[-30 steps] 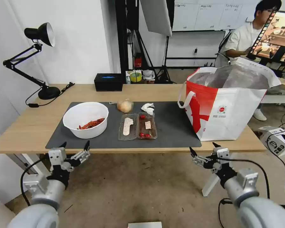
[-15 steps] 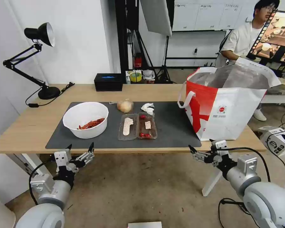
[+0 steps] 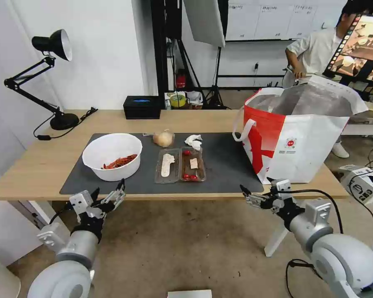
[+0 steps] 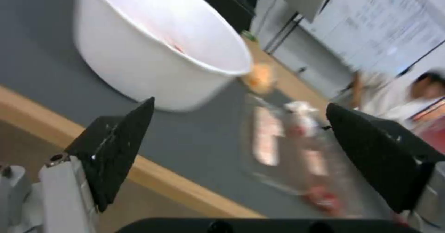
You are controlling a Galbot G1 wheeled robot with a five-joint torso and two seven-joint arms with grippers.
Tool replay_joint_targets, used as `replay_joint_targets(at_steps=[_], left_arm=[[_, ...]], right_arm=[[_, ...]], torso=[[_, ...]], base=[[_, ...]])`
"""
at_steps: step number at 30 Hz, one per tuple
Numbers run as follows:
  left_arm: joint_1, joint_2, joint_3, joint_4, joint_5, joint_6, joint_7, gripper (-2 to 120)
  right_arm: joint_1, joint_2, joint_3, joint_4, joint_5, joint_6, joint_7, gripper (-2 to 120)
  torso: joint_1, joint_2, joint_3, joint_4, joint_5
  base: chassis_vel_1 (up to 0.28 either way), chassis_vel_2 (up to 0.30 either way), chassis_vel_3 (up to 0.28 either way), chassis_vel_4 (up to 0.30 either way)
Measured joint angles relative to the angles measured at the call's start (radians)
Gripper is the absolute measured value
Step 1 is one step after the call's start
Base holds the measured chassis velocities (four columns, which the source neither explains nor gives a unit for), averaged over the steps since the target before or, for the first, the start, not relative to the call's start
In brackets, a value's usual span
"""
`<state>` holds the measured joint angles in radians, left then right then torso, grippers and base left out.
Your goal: Pick up the trash from the table and place it into the takeout bag.
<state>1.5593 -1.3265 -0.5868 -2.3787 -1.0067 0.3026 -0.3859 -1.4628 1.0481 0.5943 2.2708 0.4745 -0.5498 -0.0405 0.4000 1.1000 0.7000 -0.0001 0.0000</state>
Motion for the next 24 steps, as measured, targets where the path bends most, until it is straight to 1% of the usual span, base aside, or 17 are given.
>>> replay_joint_targets(at_steps=[2, 3, 6, 10, 12, 14, 17, 18, 21, 22, 24], left_arm=[[-0.026, -0.001, 0.024, -0.011, -0.131, -0.006, -0.051, 100], [-0.026, -0.001, 0.024, -0.011, -0.131, -0.006, -0.051, 100], [-0.045, -0.001, 0.048, -0.015, -0.22, -0.013, -0.081, 100], [-0.052, -0.002, 0.053, -0.015, -0.253, -0.017, -0.092, 100], [-0.067, -0.001, 0.068, -0.005, -0.283, -0.026, -0.099, 100], [-0.072, 0.0, 0.077, 0.001, -0.29, -0.029, -0.099, 100], [-0.103, 0.009, 0.13, 0.026, -0.314, -0.049, -0.101, 100], [-0.103, 0.009, 0.13, 0.026, -0.314, -0.049, -0.101, 100], [-0.166, 0.021, 0.215, 0.077, -0.33, -0.084, -0.101, 100], [-0.166, 0.021, 0.215, 0.077, -0.33, -0.084, -0.101, 100], [-0.202, 0.021, 0.259, 0.107, -0.333, -0.096, -0.114, 100]], right_arm=[[0.001, 0.0, -0.004, -0.001, -0.001, 0.0, 0.001, 100], [0.001, 0.0, -0.004, -0.001, -0.001, 0.0, 0.001, 100], [0.005, -0.003, -0.006, -0.001, -0.002, 0.0, 0.002, 100], [0.006, -0.003, -0.006, -0.001, -0.002, 0.0, 0.002, 100], [0.006, -0.003, -0.008, -0.003, -0.003, 0.0, 0.003, 100], [0.006, -0.003, -0.009, -0.004, -0.003, 0.0, 0.004, 100], [0.006, -0.003, -0.012, -0.004, -0.004, 0.0, 0.005, 100], [0.006, -0.003, -0.012, -0.004, -0.004, 0.0, 0.005, 100], [0.001, -0.004, -0.012, -0.004, -0.005, 0.0, 0.005, 100], [0.001, -0.004, -0.012, -0.004, -0.005, 0.0, 0.005, 100], [-0.003, -0.007, -0.009, -0.003, -0.005, 0.0, 0.006, 100]], torso=[[0.0, 0.0, 0.0, 0.0, 0.0], [0.0, 0.0, 0.0, 0.0, 0.0], [0.0, 0.0, 0.0, 0.0, 0.0], [0.0, 0.0, 0.0, 0.0001, 0.0], [0.0, 0.0, 0.0, 0.0002, 0.0], [0.0, 0.0, 0.0, 0.0001, 0.0], [0.0, 0.0, 0.0, 0.0002, 0.0], [0.0, 0.0, 0.0, 0.0002, 0.0], [0.0, 0.0, 0.0, 0.0001, 0.0], [0.0, 0.0, 0.0, 0.0001, 0.0], [0.0, 0.0, 0.0, 0.0001, 0.0]], base=[[0.0, 0.0, 0.0, 0.0], [0.0, 0.0, 0.0, 0.0], [0.0, 0.0, 0.0, 0.0], [0.0, 0.0, 0.0, 0.0], [0.0, 0.0, 0.0, 0.0], [0.0, 0.0, 0.0, 0.0], [0.0, 0.0, 0.0, 0.0], [0.0, 0.0, 0.0, 0.0], [0.0, 0.0, 0.0, 0.0], [0.0, 0.0, 0.0, 0.0], [0.0, 0.0, 0.0, 0.0]])
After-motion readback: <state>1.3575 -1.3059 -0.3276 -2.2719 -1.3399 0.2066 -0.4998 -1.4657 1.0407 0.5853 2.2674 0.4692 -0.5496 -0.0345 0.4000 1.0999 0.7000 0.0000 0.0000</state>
